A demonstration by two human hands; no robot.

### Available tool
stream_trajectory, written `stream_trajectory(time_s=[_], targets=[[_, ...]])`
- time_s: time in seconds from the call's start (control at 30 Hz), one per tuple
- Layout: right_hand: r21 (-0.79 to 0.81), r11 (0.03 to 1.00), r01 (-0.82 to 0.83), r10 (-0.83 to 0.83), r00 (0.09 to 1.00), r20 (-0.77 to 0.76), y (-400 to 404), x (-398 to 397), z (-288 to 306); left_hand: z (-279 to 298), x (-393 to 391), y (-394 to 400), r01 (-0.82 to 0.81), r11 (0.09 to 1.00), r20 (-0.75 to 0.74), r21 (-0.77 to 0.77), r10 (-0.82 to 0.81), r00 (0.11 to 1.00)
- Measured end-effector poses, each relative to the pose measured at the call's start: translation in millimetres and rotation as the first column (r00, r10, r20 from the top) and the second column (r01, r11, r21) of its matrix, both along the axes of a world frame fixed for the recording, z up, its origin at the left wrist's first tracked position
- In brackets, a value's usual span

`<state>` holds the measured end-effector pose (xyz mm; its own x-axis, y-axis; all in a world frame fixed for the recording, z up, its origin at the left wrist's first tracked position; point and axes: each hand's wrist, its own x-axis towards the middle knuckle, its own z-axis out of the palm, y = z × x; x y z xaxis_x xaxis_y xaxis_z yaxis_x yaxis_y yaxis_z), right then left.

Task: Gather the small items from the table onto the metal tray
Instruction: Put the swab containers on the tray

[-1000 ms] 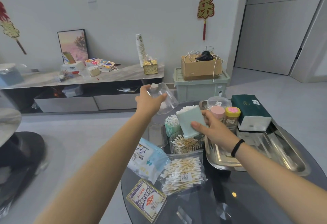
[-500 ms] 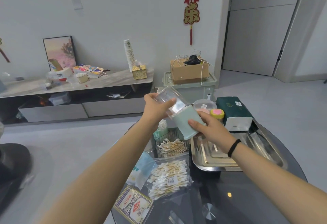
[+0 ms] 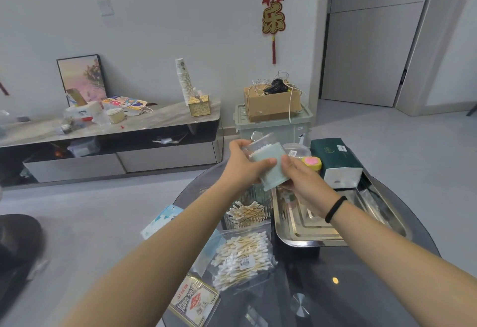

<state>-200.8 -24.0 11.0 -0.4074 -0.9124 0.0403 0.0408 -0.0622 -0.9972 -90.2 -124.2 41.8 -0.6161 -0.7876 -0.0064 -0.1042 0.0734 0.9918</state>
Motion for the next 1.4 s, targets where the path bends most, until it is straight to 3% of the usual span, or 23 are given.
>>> stream_trajectory(time_s=[0.13,0.2,0.37,0.53,0.67,0.83,0.93,1.03,1.13,1.2,1.27,1.4], targets=[[0.001,1.0,-0.029,0.029,0.995,0.092,4.3,-6.9,-1.1,-5.5,-6.7,5.7,0.029,1.0,0.042,-0.008,-0.028,0.999],[0.032,0.999,-0.025,0.023,0.998,0.055,10.7,-13.6,-6.5,-9.4,-10.1,8.5,0.074,0.997,0.062,-0.017,-0.073,0.995],[0.081,0.996,0.028,-0.03,0.999,0.024,35.1,-39.0,-17.2,-16.6,-22.3,25.6,0.277,0.948,0.053,0.157,-0.288,0.956],[0.16,0.987,0.025,-0.017,0.998,-0.054,51.6,-63.3,-29.5,-36.4,-43.7,41.8,0.282,0.946,0.13,0.159,-0.304,0.944],[0.2,0.979,0.039,-0.043,0.999,0.017,51.4,-71.8,-45.5,-51.6,-54.8,47.4,0.24,0.969,0.216,0.052,-0.246,0.945],[0.302,0.952,0.049,0.02,0.975,-0.221,43.6,-74.8,-65.8,-64.8,-56.3,42.2,0.298,0.935,0.421,-0.193,-0.195,0.886],[0.337,0.936,0.1,0.045,0.917,-0.397,38.7,-74.9,-71.1,-70.8,-57.1,37.7,0.317,0.912,0.514,-0.261,-0.147,0.845],[0.379,0.925,0.032,0.114,0.927,-0.358,39.4,-81.9,-63.5,-72.8,-57.3,34.0,0.309,0.917,0.493,-0.252,-0.152,0.856],[0.454,0.891,-0.011,0.092,0.983,-0.157,42.0,-88.3,-52.3,-70.0,-59.0,31.0,0.274,0.949,0.458,-0.154,-0.177,0.871],[0.508,0.861,0.02,0.009,0.999,-0.054,40.9,-89.1,-48.7,-65.8,-63.2,32.5,0.227,0.971,0.425,0.067,-0.234,0.874],[0.523,0.852,0.016,-0.005,1.0,-0.023,39.1,-86.6,-48.4,-62.1,-68.4,36.5,0.198,0.938,0.355,0.284,-0.295,0.887],[0.442,0.897,0.013,-0.05,0.996,0.072,39.2,-86.0,-48.8,-58.2,-75.0,35.0,0.142,0.866,0.193,0.48,-0.262,0.945]])
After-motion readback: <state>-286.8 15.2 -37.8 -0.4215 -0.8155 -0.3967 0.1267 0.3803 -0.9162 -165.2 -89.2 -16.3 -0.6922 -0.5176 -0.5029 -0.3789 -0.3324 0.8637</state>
